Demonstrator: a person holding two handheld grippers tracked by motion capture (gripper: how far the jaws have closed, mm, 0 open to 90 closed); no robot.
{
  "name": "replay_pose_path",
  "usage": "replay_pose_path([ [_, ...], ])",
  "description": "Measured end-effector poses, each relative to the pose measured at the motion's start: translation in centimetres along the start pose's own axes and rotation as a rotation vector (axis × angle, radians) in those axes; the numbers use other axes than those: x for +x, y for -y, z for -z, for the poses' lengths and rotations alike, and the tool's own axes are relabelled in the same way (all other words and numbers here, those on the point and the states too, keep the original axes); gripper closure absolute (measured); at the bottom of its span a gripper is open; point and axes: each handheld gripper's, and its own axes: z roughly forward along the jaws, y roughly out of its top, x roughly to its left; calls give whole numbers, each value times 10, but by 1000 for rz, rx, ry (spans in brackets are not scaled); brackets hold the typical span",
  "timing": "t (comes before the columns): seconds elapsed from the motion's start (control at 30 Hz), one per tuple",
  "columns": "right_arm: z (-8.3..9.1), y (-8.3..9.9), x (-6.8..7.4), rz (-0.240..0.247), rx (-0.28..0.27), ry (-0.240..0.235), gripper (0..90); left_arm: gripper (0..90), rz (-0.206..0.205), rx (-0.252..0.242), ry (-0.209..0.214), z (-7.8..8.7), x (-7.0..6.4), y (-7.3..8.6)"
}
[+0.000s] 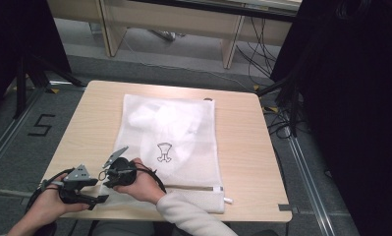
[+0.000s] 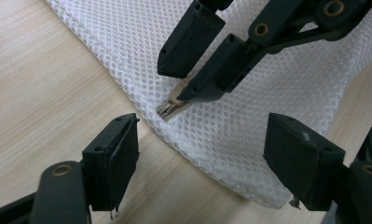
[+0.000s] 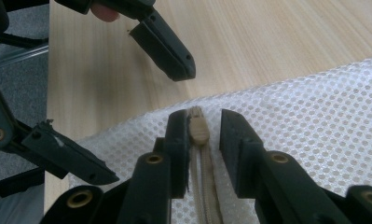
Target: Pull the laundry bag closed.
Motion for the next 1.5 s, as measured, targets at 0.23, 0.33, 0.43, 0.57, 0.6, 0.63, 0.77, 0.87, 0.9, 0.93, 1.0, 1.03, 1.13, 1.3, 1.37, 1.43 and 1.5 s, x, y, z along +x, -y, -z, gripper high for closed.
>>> replay_pose_path([
  [0.23, -3, -1, -3, -14, 12, 1, 789, 258, 22, -1, 0, 0, 0, 0],
  [0.33, -2, -2, -2, -25, 21, 3, 812, 259, 25, 1, -2, 0, -1, 0],
  [0.43, -2, -4, 1, -46, 28, -18, 815, 261, 24, -2, 3, 0, 0, 0],
  [0.57, 4, -6, 1, -27, 28, -3, 816, 274, 15, -3, 11, 1, 1, 0],
  [0.6, 4, -6, 1, -27, 28, -3, 816, 277, 15, -3, 11, 1, 1, 0],
  [0.63, 6, -7, 1, -19, 28, -3, 816, 277, 20, -6, 12, 1, 1, 0],
  [0.77, 17, -11, 3, -15, 19, 0, 816, 304, 43, -15, 21, 1, 1, 0],
  [0.87, 28, -13, 4, 7, 8, 20, 817, 368, 71, -28, 35, 0, 2, -1],
  [0.9, 28, -13, 4, 7, 8, 20, 817, 368, 99, -49, 48, -1, 1, -1],
  [0.93, 31, -13, 6, -15, 8, 14, 817, 384, 112, -41, 56, -2, 1, -1],
  [1.0, 36, -13, 5, 21, -3, 12, 817, 450, 122, -49, 79, -3, 1, -2],
  [1.03, 38, -13, 6, 12, -3, 14, 817, 485, 122, -49, 79, -3, 1, -2],
  [1.13, 40, -13, 5, 19, 6, 32, 817, 565, 147, -37, 107, -4, 2, -3],
  [1.3, 43, -14, 8, 29, -4, 19, 817, 753, 198, -28, 129, -6, 1, -6],
  [1.37, 44, -14, 9, 8, 5, 17, 817, 816, 209, -31, 136, -6, 1, -7],
  [1.43, 44, -13, 9, 11, 1, 17, 817, 839, 220, -33, 140, -6, 1, -8],
  [1.5, 47, -11, 8, 25, 15, 35, 817, 851, 219, -34, 133, -4, 0, -9],
])
